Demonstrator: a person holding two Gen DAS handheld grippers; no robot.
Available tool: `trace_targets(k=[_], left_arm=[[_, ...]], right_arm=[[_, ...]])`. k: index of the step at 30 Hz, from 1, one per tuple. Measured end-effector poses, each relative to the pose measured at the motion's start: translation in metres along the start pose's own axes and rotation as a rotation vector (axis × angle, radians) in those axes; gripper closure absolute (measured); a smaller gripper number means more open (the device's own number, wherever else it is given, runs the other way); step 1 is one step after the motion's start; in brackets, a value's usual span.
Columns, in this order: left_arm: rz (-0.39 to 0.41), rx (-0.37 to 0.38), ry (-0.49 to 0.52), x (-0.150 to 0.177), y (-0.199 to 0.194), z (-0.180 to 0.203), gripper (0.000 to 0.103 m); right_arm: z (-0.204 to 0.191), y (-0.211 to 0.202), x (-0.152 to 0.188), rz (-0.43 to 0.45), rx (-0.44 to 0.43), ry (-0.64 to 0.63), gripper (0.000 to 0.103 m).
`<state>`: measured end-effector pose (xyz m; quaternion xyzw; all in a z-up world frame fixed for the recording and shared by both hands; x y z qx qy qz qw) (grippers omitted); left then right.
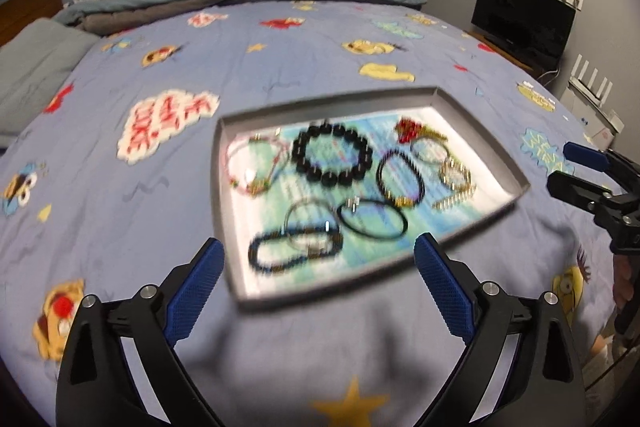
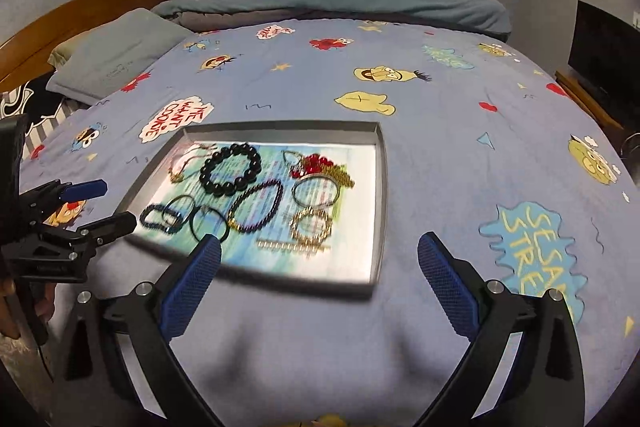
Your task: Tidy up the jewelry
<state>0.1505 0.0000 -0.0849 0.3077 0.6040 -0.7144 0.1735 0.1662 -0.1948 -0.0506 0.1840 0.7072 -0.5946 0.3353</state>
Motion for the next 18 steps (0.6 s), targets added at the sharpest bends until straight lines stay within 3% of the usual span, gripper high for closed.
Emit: trace_targets(k=[7,18], left_arm=[[-0.005,-0.088,-0.019,0.029,-0.008,-0.005,0.008],[0.032,-0.155,-0.022,0.029,-0.017,0.001,0.007]], right_arm=[[-0.009,-0.008,0.024,0.012,0.004,0.001,0.006],[-0.012,-0.007,0.039,0.021,0.022,0.102,0.006]])
Point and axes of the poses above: each gripper's, at about its wrist camera, not at the fingertips, and y roughly the way its jaws point, z to its right, x to its underside, the point moved 9 cm from there along y, roughly the way its jaws point, and after that the axes turned 1 degree about -z, right-handed, at the moved point
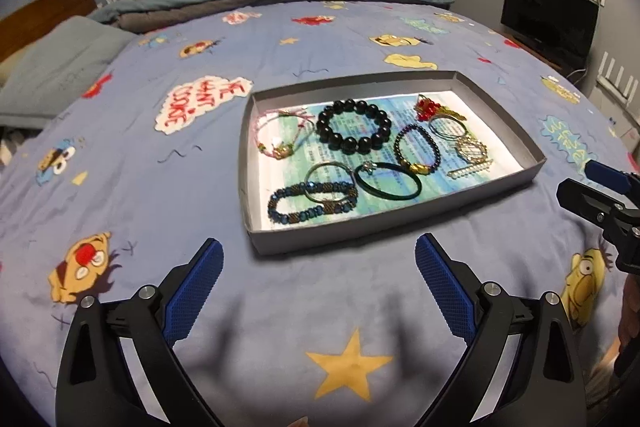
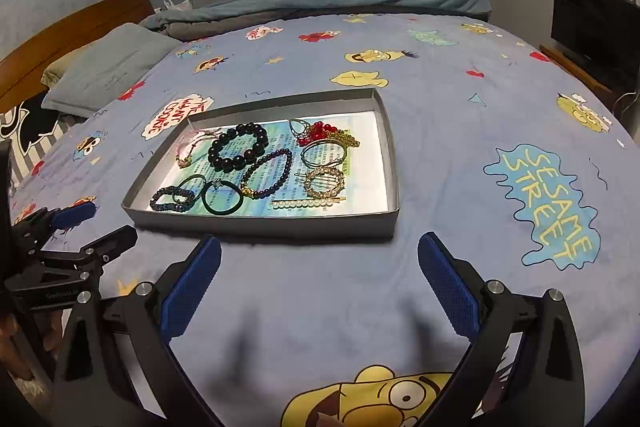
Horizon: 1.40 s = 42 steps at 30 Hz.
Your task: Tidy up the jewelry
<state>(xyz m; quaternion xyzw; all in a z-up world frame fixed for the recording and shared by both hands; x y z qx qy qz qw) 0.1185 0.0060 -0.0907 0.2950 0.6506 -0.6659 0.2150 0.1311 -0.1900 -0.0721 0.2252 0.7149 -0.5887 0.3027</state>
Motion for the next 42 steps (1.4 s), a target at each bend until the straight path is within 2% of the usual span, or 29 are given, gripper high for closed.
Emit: trace_targets(k=[11,42], left_arm=[[0.061,-0.002,-0.006,-0.009,-0.012,0.002,0.006],[0.055,-0.007,-0.014,-0.007,-0.009,-0.002,0.006]], right_arm=[[0.000,0.003,0.001,0.009,0.030,0.003,0.006],[-0.003,0.004,0.004,-0.002,0.031,-0.009,0.006]])
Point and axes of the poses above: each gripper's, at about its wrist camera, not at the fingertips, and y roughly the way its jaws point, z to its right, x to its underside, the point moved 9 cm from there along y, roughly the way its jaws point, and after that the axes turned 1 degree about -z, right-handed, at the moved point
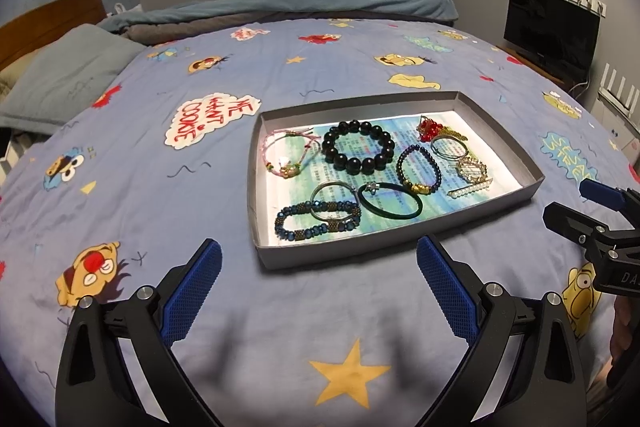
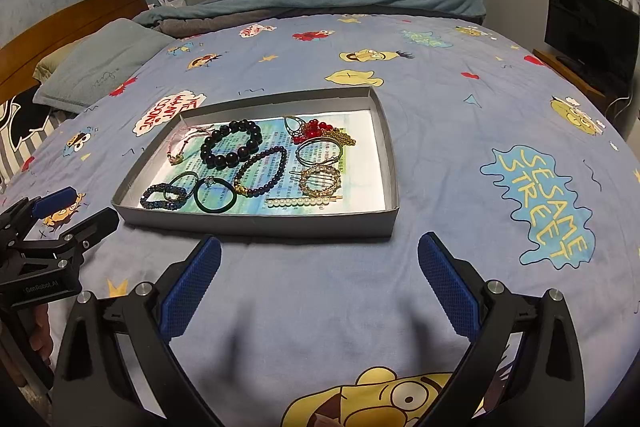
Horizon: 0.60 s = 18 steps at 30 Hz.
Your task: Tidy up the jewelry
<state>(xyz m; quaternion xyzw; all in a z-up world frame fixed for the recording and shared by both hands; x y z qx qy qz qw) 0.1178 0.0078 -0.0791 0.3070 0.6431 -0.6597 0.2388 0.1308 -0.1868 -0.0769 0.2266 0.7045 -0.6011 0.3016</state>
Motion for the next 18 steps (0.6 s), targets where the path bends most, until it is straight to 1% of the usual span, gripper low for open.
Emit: trace_targets(k=[12,18], left_arm=[[0.011,-0.002,-0.005,-0.0002,-0.0001,-0.0020,0.006],[0.005,-0.007,-0.006,0.0012,0.0019,-0.0027,0.006]], right_arm=[[0.0019,0.0007,0.0021,-0.005,0.002,0.001,0.006],[0.0026,0.0024,0.0032,-0.010,0.005,-0.001,0.006]])
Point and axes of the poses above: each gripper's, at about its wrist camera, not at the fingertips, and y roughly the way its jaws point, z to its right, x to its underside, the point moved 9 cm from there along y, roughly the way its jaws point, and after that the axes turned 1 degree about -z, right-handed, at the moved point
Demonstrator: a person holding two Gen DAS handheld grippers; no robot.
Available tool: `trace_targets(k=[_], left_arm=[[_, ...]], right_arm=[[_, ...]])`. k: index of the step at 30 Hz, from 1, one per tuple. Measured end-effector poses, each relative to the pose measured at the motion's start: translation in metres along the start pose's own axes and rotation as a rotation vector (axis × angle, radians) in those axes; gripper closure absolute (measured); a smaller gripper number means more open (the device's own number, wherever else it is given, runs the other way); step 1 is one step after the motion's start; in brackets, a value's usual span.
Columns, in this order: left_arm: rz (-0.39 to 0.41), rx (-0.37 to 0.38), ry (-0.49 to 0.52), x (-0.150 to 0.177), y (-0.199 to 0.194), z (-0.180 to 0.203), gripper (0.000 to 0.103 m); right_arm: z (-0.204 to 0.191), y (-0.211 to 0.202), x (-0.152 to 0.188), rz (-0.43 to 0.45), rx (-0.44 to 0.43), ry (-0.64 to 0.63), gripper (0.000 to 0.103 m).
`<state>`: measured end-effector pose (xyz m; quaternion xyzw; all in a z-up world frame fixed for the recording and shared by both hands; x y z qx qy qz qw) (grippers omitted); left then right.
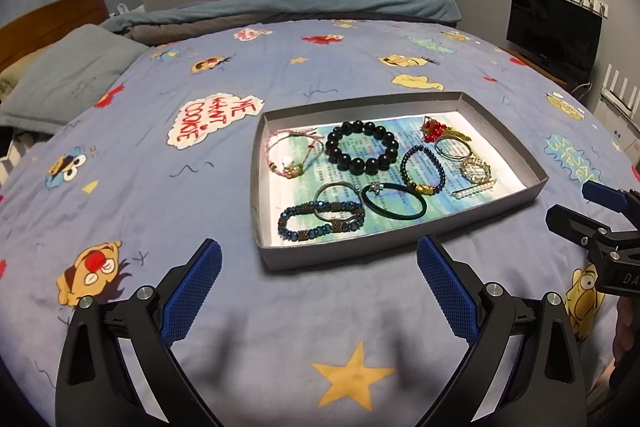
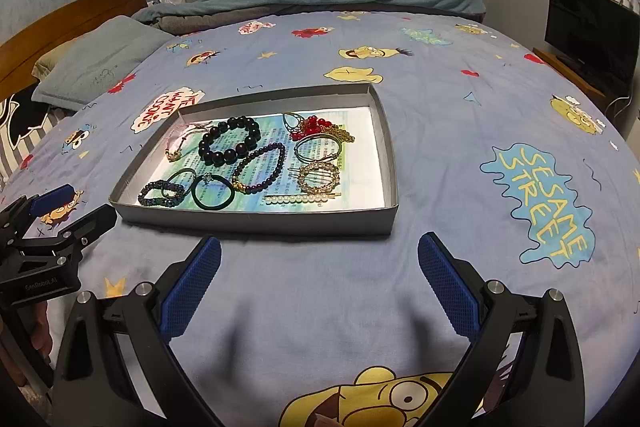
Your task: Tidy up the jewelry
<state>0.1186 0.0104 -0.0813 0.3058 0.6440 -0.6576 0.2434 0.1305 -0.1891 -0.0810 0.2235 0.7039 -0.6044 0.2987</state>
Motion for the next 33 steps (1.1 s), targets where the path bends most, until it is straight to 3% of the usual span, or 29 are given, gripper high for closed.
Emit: trace_targets(k=[25,33], left_arm=[[-0.006,-0.005,0.024,0.0033,0.0034,0.0030,0.006],[-0.028,0.014,-0.009,0.0047,0.0077,-0.0029,0.006]], right_arm=[[0.0018,0.0005,0.0004,-0.004,0.005,0.002,0.006],[0.0075,0.0033,0.0036,-0.013,0.018,0.006,0.006]])
Point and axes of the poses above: each gripper's, at about its wrist camera, not at the fingertips, and y roughly the way its jaws point, z to its right, x to its underside, the point moved 9 cm from there along y, roughly the way its jaws point, and after that the axes turned 1 degree about -z, right-handed, at the moved point
